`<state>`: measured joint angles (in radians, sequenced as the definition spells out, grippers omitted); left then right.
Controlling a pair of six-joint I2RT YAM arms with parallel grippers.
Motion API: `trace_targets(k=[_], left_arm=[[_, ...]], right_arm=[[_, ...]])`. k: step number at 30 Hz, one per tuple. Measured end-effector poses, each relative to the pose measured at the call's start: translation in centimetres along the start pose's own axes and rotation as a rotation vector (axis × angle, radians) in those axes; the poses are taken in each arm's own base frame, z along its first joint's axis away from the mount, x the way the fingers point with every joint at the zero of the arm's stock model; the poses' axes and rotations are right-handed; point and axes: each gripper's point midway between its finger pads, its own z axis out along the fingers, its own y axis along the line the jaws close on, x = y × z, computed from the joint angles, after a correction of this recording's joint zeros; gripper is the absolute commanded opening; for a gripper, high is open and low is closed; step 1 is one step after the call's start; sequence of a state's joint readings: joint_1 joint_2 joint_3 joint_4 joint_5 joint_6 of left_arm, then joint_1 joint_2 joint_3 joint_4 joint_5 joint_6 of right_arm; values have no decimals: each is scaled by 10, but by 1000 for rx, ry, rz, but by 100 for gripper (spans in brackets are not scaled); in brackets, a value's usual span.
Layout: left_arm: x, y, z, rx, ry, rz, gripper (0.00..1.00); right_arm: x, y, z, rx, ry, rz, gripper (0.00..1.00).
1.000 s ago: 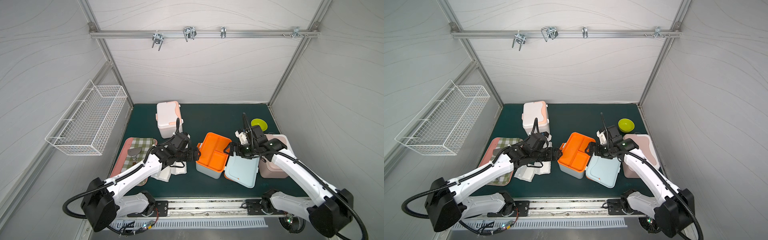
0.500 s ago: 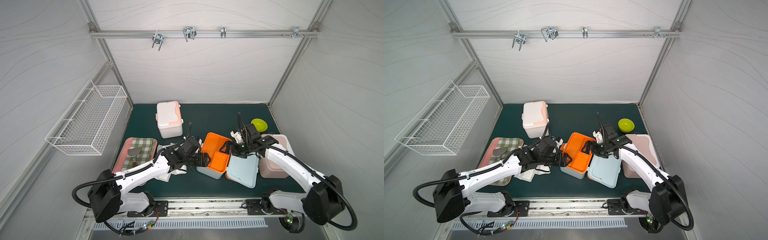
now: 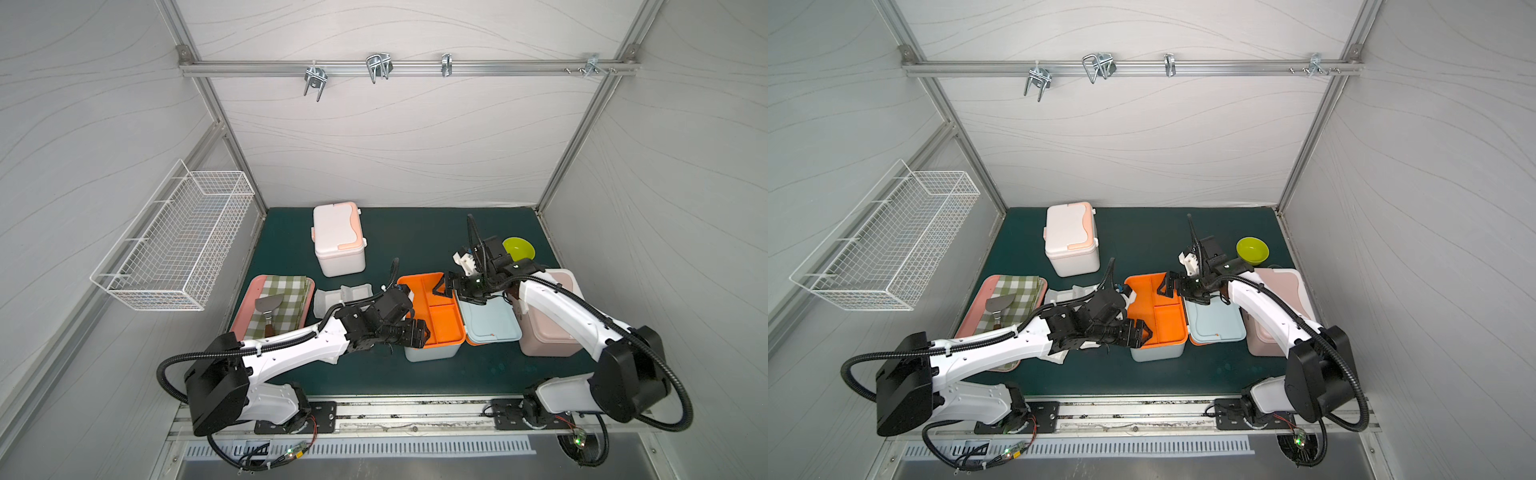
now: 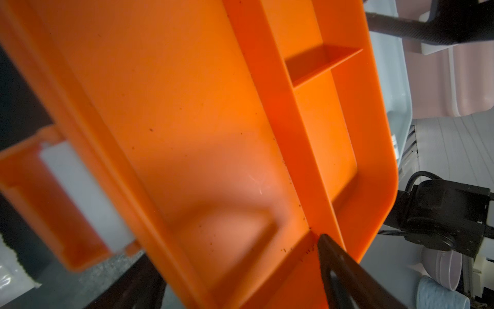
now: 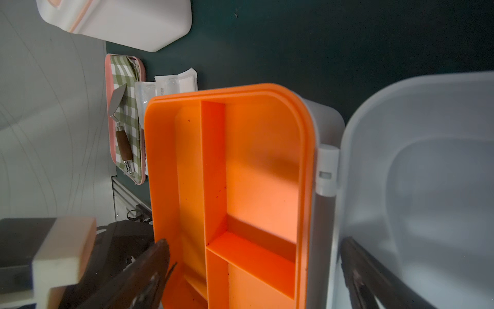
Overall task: Open first aid kits and take out gauze
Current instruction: Adjust the first aid kit at the center of the board, then pick up the compartment layer from the first aid kit.
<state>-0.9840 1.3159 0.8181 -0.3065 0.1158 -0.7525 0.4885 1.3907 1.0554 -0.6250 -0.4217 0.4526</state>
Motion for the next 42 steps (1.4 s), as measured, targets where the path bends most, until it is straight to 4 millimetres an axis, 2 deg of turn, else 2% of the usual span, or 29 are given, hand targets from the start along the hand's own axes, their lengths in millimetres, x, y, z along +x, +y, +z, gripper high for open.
trace_targets(k=[3,6,10,13,18,20,23,25,27,35,37,39,42], left_arm=[[5,8,-2,-8,-10,-11,88],[5,12,-10,-12,-39,-15,89],[-4,8,-29,3,-106,-11,89],[-10,5,-46,20,-154,-8,89],[-16,3,-78,49,-234,-8,92],[-19,3,-91,66,-272,-8,99],[-20,10,-102,62,-323,-19,99],[-19,20,-102,27,-339,-23,99],[-17,30,-98,-15,-337,-25,99],[-5,57,-78,-78,-287,-56,99],[-4,60,-74,-78,-276,-65,99],[-5,60,-73,-70,-271,-72,99],[-8,58,-71,-53,-269,-81,99]], right_arm=[[0,3,1,-15,9,-17,99],[-1,-4,-2,34,5,-29,99],[-3,-14,-11,130,-30,-64,99],[2,-7,-22,173,-57,-136,97],[17,36,-23,151,-61,-317,85],[20,48,-20,163,-57,-368,74],[20,58,-10,186,-38,-419,56],[18,58,2,215,-18,-429,52],[16,54,14,244,6,-432,44],[12,39,48,336,72,-424,38],[13,36,55,357,83,-420,30],[13,34,59,374,86,-414,26],[11,35,61,402,74,-406,12]])
